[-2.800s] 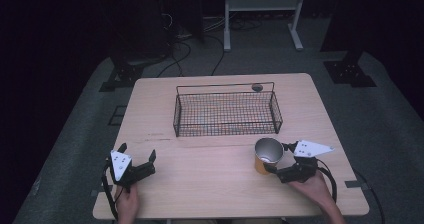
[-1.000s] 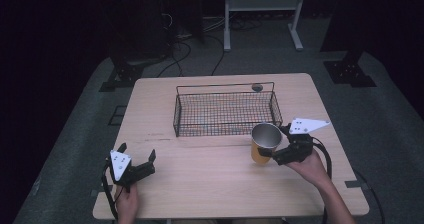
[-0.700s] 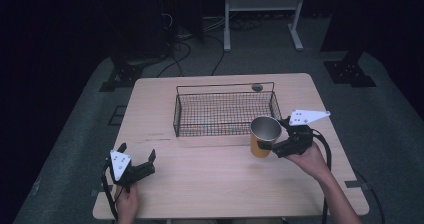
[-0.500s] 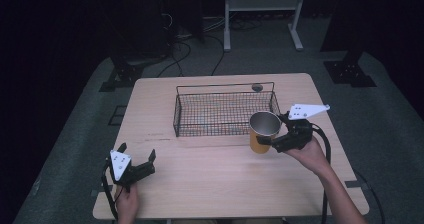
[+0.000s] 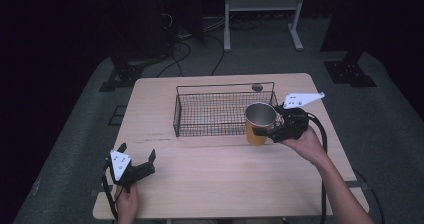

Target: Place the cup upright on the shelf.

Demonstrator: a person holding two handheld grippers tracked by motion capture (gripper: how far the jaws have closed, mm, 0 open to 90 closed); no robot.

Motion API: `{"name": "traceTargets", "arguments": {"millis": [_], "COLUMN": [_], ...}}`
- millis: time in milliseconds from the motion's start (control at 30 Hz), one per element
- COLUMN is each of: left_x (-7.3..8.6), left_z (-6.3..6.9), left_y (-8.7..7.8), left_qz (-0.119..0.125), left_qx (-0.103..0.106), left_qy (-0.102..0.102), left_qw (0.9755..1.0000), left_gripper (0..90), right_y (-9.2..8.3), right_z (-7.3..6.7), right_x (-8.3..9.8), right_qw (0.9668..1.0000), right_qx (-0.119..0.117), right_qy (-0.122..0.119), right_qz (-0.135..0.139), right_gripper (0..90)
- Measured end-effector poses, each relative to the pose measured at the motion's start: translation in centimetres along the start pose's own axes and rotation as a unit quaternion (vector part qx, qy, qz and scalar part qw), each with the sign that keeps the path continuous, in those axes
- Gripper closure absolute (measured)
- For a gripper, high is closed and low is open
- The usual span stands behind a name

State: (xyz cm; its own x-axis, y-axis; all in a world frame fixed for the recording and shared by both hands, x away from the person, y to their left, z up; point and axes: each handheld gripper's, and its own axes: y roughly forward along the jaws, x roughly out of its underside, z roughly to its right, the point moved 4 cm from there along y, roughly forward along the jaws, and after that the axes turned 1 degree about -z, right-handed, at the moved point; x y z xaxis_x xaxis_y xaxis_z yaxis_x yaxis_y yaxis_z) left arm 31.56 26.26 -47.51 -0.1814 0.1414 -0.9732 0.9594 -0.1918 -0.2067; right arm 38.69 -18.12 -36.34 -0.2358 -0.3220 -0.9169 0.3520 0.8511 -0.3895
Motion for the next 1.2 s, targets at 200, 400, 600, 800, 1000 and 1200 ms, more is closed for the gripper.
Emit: {"name": "traceTargets", "arguments": {"millis": [200, 400, 600, 800, 1000, 1200], "left_x": [0.0, 0.0, 0.0, 0.0, 0.0, 0.0], "left_z": [0.0, 0.0, 0.0, -0.1, -0.1, -0.1], "left_y": [0.0, 0.0, 0.0, 0.0, 0.0, 0.0], "left_qz": [0.0, 0.0, 0.0, 0.001, 0.002, 0.002], "left_qx": [0.0, 0.0, -0.001, 0.0, 0.001, 0.001], "left_qy": [0.0, 0.0, 0.001, -0.002, -0.003, -0.003], "left_qw": [1.0, 1.0, 1.0, 1.0, 1.0, 1.0], "left_gripper": [0.0, 0.0, 0.0, 0.0, 0.0, 0.0], "right_y": [0.5, 1.1, 2.0, 3.6, 5.6, 7.3], "right_z": [0.3, 0.8, 1.4, 2.5, 4.2, 6.3], "right_x": [-0.7, -2.1, -3.8, -4.9, -5.5, -5.5], "right_qw": [1.0, 0.9999, 0.9999, 0.9998, 0.9994, 0.9993], "right_qx": [-0.003, -0.008, -0.01, -0.01, -0.005, -0.004], "right_qy": [-0.001, -0.004, -0.008, -0.007, 0.001, 0.019], "right_qz": [-0.004, -0.007, -0.009, -0.018, -0.033, -0.031], "right_gripper": [13.1, 13.1, 13.1, 13.1, 13.1, 13.0]}}
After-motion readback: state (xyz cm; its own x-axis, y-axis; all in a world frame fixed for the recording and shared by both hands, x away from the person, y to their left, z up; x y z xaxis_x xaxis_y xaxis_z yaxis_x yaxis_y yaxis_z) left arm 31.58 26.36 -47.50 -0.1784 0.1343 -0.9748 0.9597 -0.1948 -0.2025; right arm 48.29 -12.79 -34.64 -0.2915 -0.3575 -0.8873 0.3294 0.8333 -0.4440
